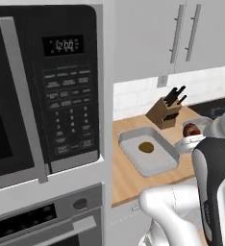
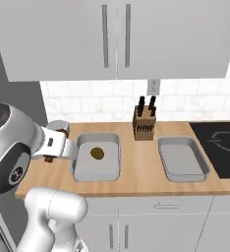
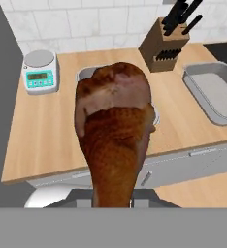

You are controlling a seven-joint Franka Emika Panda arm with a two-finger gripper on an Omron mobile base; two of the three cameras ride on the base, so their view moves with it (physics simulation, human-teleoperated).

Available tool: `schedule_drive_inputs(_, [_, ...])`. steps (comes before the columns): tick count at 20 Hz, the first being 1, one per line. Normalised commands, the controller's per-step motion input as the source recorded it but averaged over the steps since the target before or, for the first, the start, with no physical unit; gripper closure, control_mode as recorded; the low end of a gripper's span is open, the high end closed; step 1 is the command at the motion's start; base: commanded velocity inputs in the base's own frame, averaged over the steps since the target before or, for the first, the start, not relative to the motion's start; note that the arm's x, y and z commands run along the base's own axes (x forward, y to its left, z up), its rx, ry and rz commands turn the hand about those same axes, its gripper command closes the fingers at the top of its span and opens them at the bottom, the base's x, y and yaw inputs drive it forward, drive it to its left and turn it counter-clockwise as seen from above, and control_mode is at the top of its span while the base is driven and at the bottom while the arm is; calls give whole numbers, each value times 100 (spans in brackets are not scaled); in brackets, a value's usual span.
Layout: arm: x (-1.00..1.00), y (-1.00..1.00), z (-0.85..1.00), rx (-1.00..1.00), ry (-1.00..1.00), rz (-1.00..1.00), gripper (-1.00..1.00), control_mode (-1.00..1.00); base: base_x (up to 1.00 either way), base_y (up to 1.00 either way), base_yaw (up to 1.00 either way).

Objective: Place one avocado and one chicken drumstick in each tupperware on the nearby counter, to pack two identical lunches.

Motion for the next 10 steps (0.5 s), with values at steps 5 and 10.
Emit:
schedule_drive_inputs(5, [0, 0, 0, 0, 0, 0, 100, 100, 53, -61, 50])
schedule_drive_inputs(10, [0, 0, 0, 0, 0, 0, 100, 100, 18, -41, 36])
